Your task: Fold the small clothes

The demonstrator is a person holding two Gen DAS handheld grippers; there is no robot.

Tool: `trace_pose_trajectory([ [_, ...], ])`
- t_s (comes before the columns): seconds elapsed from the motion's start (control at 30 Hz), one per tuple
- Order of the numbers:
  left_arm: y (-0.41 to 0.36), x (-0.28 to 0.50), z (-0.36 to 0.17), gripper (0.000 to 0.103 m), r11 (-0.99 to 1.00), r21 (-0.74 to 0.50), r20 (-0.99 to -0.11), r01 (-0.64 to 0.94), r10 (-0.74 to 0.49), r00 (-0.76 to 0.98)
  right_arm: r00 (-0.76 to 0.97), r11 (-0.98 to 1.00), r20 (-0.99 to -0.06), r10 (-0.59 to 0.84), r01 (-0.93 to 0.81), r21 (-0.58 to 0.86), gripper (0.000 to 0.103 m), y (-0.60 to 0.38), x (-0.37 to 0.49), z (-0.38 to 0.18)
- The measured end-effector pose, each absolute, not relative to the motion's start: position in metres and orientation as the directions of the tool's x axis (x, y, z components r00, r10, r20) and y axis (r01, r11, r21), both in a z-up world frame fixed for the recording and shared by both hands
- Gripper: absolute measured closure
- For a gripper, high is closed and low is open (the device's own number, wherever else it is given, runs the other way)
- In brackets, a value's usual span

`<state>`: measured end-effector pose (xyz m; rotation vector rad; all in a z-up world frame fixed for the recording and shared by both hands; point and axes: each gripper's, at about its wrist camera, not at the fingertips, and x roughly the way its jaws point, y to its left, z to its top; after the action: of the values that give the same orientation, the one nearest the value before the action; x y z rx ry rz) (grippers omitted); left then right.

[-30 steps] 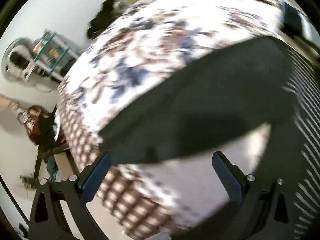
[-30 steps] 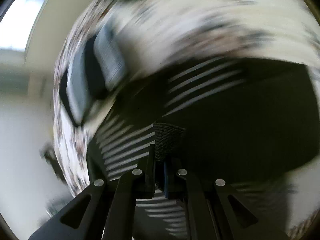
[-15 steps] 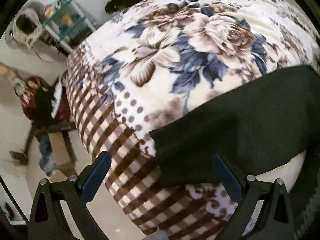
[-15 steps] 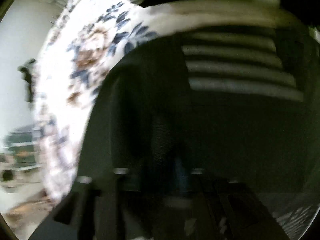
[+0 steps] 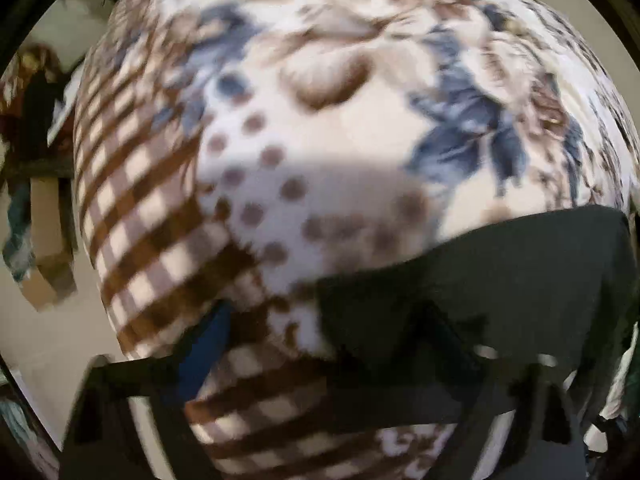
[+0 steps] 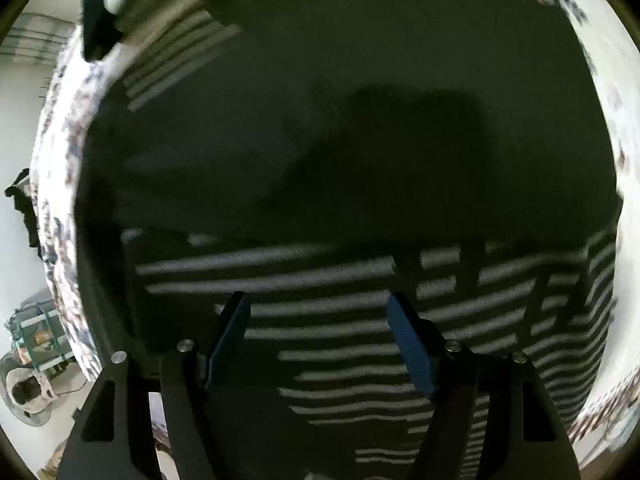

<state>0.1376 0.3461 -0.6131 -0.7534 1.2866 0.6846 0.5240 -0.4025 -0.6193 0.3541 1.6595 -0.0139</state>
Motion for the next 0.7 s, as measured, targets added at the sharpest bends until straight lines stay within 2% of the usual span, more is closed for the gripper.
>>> trace_pose_trajectory([
  [0.03,0.340,0.144,-0.604,0.077,0.622,-0.094,-0.985,-0.777,0.055,0.163,-0.085,0.953,-0.973,0.216,0.233,0.192,0.030,-0.402,0.519,-0.624],
  [0.07,0.337,0.149,-0.597,0.098,0.645,-0.086,-0.984,-0.759,0.063,0.165,-0.092,0.955,-0.972,0.217,0.224,0.192,0.030,-0.393,0.519,-0.627],
  [0.2,0.353,0.157,-0.552,0.098,0.628,-0.185,-0.955,-0.756,0.066,0.288,-0.106,0.965,-0.971,0.214,0.175,0.194,0.030,-0.371,0.508,-0.631],
  [0.33,0.414,0.165,-0.506,0.098,0.521,-0.316,-0.892,-0.793,0.122,0.436,-0.082,0.969,-0.970,0.230,0.109,0.221,0.030,-0.344,0.505,-0.625],
  [0.47,0.480,0.181,-0.493,0.097,0.440,-0.390,-0.835,-0.809,0.201,0.512,-0.033,0.974,-0.975,0.220,0.052,0.219,0.030,-0.318,0.509,-0.620],
  [0.6,0.501,0.178,-0.504,0.094,0.363,-0.459,-0.824,-0.811,0.169,0.541,-0.020,0.966,-0.970,0.244,0.090,0.241,0.030,-0.309,0.514,-0.625],
  [0.67,0.504,0.175,-0.511,0.080,0.308,-0.505,-0.817,-0.806,0.132,0.562,-0.016,0.962,-0.967,0.254,0.108,0.251,0.030,-0.304,0.514,-0.626],
  [0.7,0.503,0.169,-0.514,0.076,0.290,-0.525,-0.808,-0.800,0.125,0.575,-0.013,0.960,-0.966,0.257,0.115,0.254,0.030,-0.307,0.514,-0.625],
])
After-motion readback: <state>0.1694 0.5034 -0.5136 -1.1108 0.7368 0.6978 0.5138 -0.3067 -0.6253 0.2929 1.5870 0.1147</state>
